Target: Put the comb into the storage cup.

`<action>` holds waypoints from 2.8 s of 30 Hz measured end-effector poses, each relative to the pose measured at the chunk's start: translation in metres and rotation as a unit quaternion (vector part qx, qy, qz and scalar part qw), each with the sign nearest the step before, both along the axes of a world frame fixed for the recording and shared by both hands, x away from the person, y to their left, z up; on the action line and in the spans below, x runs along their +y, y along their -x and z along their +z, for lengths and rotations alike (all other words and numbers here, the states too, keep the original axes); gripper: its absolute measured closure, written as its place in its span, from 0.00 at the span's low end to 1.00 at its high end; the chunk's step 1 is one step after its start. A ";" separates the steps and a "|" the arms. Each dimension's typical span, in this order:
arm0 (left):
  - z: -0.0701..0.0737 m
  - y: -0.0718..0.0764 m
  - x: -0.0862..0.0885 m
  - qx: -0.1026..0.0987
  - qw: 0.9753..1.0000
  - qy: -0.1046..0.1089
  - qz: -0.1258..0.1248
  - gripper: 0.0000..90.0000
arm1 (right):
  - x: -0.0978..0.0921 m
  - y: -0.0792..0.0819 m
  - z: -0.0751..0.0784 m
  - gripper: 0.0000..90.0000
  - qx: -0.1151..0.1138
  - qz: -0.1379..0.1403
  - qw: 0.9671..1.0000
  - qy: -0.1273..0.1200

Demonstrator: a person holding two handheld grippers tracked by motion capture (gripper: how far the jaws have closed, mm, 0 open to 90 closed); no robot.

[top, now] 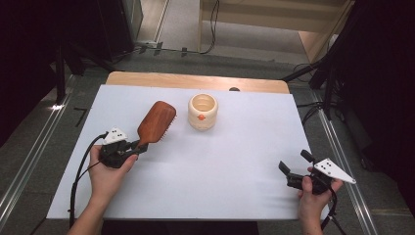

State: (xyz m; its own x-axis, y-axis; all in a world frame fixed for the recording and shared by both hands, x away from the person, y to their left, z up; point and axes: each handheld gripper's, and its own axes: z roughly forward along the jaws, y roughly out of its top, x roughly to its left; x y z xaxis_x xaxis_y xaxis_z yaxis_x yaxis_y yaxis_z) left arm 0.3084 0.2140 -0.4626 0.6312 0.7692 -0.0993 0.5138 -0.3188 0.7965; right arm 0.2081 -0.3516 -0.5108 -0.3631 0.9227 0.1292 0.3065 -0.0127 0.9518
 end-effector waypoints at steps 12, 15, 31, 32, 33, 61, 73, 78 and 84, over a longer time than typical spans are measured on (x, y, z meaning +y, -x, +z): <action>0.005 0.009 -0.015 -0.032 0.999 0.014 -0.013 0.80 | 0.033 -0.012 0.028 0.00 -0.007 0.018 1.000 0.018; 0.005 0.010 -0.017 -0.035 0.999 0.018 -0.015 0.80 | 0.042 -0.017 0.035 0.00 -0.008 0.027 1.000 0.013; 0.015 0.012 -0.027 -0.058 0.997 0.047 -0.022 0.80 | 0.105 -0.052 0.063 0.00 -0.019 0.077 0.997 0.013; 0.015 0.012 -0.027 -0.058 0.997 0.047 -0.022 0.80 | 0.108 -0.054 0.065 0.00 -0.020 0.080 0.997 0.013; 0.015 0.011 -0.029 -0.059 0.997 0.052 -0.022 0.80 | 0.111 -0.056 0.066 0.00 -0.022 0.085 0.996 0.011; -0.009 0.034 -0.062 -0.076 0.991 0.087 -0.064 0.80 | 0.184 -0.063 0.066 0.00 0.040 0.148 0.987 -0.051; -0.014 0.048 -0.079 -0.095 0.988 0.092 -0.084 0.80 | 0.205 -0.057 0.064 0.00 0.051 0.168 0.980 -0.091; -0.015 0.051 -0.083 -0.098 0.987 0.091 -0.089 0.80 | 0.208 -0.057 0.064 0.00 0.061 0.175 0.977 -0.102; -0.018 0.055 -0.089 -0.101 0.986 0.093 -0.098 0.80 | 0.213 -0.058 0.063 0.00 0.066 0.175 0.978 -0.097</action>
State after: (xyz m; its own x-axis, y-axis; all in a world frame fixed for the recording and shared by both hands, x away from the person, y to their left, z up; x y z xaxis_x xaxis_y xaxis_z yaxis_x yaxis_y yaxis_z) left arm 0.2532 0.1247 -0.4803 0.7870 0.6111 -0.0848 0.2819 -0.2339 0.9305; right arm 0.2657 -0.1385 -0.4477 -0.6205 0.6988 0.3559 0.4442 -0.0609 0.8939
